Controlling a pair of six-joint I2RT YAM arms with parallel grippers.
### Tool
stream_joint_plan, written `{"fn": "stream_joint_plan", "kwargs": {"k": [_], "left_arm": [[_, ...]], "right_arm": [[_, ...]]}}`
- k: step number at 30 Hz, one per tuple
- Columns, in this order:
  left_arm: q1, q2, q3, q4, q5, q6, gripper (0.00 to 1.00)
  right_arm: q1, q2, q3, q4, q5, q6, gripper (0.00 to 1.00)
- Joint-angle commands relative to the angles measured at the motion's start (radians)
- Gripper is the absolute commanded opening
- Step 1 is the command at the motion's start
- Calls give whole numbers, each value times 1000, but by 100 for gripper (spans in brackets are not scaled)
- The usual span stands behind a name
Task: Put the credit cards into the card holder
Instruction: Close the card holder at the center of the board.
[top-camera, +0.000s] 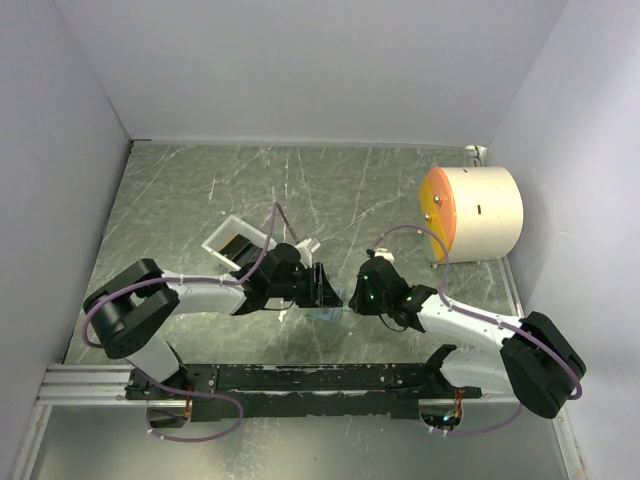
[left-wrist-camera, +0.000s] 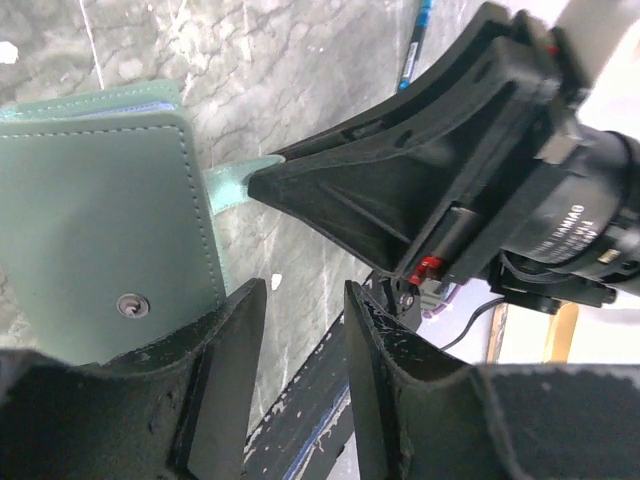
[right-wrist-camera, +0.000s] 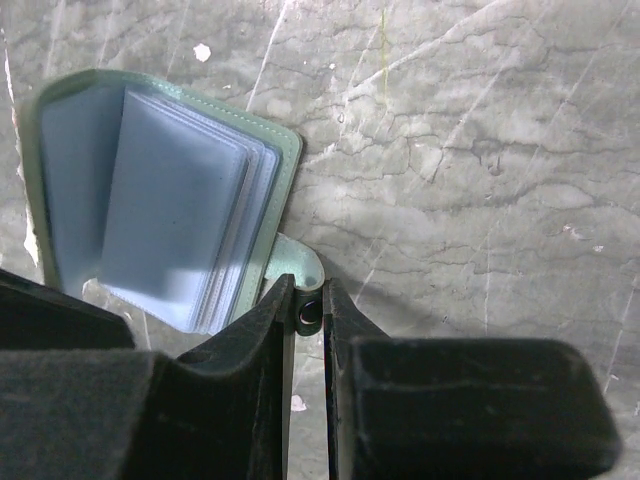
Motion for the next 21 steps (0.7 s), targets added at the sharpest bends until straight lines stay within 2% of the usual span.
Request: {"fn": "stream_joint_plan", "kwargs": {"k": [1,4,8,10,16,19,21], "left_arm": [[-14,46,64,12,48,47,48],[-21,-1,105,-52,1,68,50],[-21,-77,211,-339,-130,166,57],[-21,-120,230,-444,-215,202,58],[-18,-301,225,-797,-609,183,52],[-8,-333,236,-905,-708,191,48],[-6,-321,236,-924,-703,196,43]], "right_arm": [[1,-11,-18,36,37,20,8],[1,-6,-34,61,18,21,9],[-1,13,-39,63,30,21,9],[-2,18,-42,67,25,19,9],[-2,25,-30,65,21,6,9],[-3,35,-20,61,22,1,9],[-3,38,-17,65,18,-2,9]]}}
